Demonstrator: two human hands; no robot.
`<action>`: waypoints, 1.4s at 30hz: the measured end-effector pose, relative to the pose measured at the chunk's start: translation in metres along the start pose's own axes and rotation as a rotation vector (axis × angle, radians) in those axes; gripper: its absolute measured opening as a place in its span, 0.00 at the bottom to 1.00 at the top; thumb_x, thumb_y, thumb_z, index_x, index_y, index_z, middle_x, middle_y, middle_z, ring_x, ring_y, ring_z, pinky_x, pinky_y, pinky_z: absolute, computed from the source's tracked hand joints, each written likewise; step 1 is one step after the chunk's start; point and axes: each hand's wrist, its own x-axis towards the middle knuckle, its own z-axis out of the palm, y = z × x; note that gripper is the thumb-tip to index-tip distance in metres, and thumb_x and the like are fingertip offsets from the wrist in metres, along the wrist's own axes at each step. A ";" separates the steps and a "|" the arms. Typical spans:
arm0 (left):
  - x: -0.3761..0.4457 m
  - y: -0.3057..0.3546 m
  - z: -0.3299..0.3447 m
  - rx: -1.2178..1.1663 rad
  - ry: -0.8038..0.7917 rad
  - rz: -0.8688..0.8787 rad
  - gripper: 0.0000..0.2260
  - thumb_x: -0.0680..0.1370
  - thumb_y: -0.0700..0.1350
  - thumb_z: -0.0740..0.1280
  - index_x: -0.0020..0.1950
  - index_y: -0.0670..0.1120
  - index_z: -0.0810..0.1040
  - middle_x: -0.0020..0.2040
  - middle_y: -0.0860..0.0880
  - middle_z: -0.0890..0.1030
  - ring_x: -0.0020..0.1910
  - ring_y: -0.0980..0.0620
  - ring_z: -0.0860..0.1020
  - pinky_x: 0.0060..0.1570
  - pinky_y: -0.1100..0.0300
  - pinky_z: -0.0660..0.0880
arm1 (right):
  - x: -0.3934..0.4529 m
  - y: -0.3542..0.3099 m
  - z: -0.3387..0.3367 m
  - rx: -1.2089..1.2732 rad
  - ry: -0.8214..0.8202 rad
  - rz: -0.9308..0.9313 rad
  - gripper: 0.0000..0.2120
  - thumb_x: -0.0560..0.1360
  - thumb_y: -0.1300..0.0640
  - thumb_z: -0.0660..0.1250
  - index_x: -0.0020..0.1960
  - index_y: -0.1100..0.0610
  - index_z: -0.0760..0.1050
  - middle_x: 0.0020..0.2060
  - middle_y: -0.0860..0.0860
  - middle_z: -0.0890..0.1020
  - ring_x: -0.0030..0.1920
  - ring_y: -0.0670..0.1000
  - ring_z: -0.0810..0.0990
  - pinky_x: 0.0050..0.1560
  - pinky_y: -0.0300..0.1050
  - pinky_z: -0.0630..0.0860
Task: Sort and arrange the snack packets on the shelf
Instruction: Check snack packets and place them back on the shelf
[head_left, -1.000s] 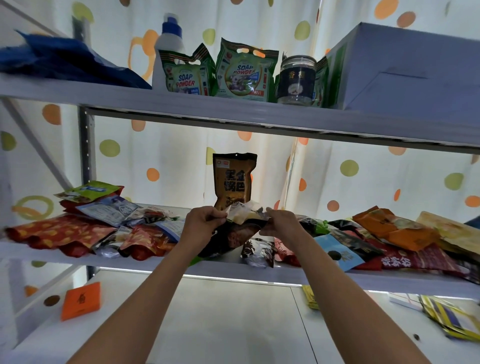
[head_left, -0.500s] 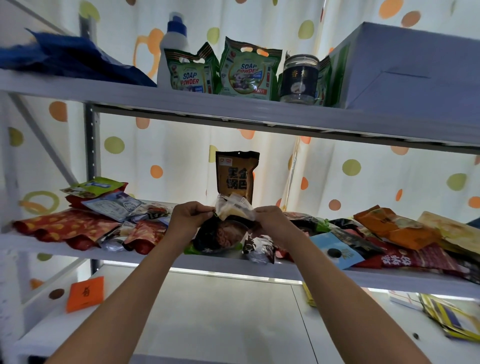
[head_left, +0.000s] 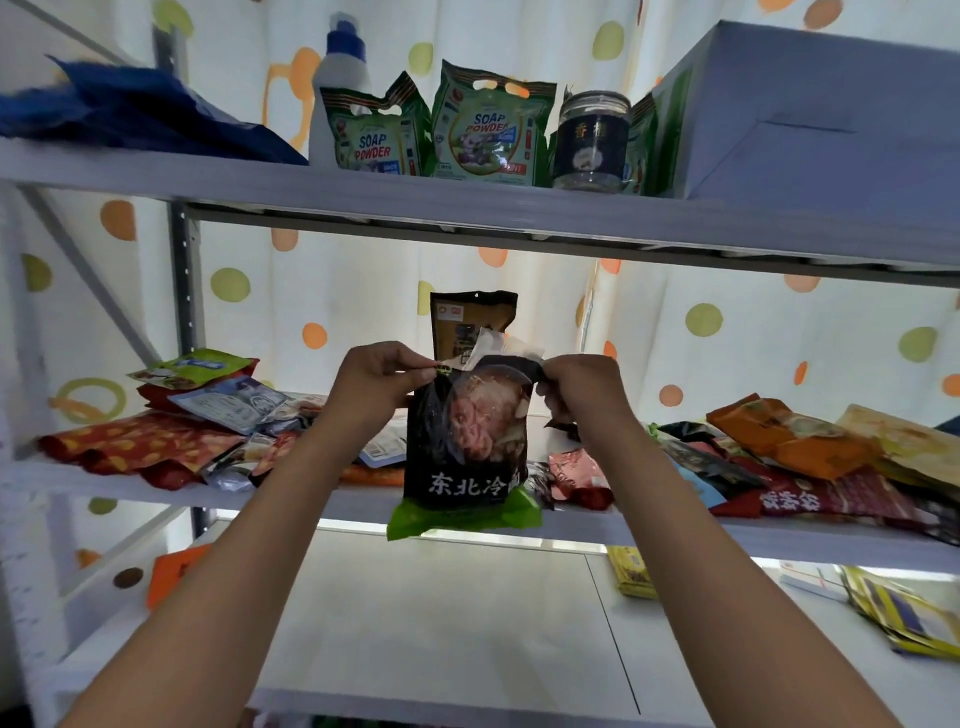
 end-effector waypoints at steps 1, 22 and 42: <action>-0.003 0.000 0.002 -0.017 -0.008 -0.016 0.07 0.75 0.32 0.70 0.39 0.42 0.80 0.42 0.45 0.84 0.39 0.54 0.82 0.37 0.63 0.79 | -0.008 0.001 -0.003 0.037 -0.005 0.006 0.07 0.72 0.68 0.63 0.35 0.65 0.74 0.23 0.57 0.73 0.20 0.50 0.65 0.22 0.35 0.59; -0.172 -0.104 0.163 -0.285 -0.355 -0.466 0.26 0.59 0.47 0.84 0.55 0.52 0.81 0.53 0.50 0.85 0.52 0.54 0.83 0.52 0.57 0.79 | -0.112 0.102 -0.098 0.667 0.054 0.229 0.10 0.80 0.64 0.62 0.41 0.60 0.75 0.28 0.50 0.80 0.22 0.43 0.74 0.22 0.33 0.70; -0.325 -0.109 0.357 0.039 -1.061 -0.296 0.20 0.66 0.47 0.78 0.55 0.54 0.78 0.49 0.54 0.83 0.49 0.54 0.82 0.50 0.47 0.79 | -0.285 0.230 -0.289 0.037 0.351 0.408 0.22 0.69 0.57 0.78 0.60 0.50 0.75 0.53 0.48 0.84 0.54 0.46 0.83 0.55 0.46 0.81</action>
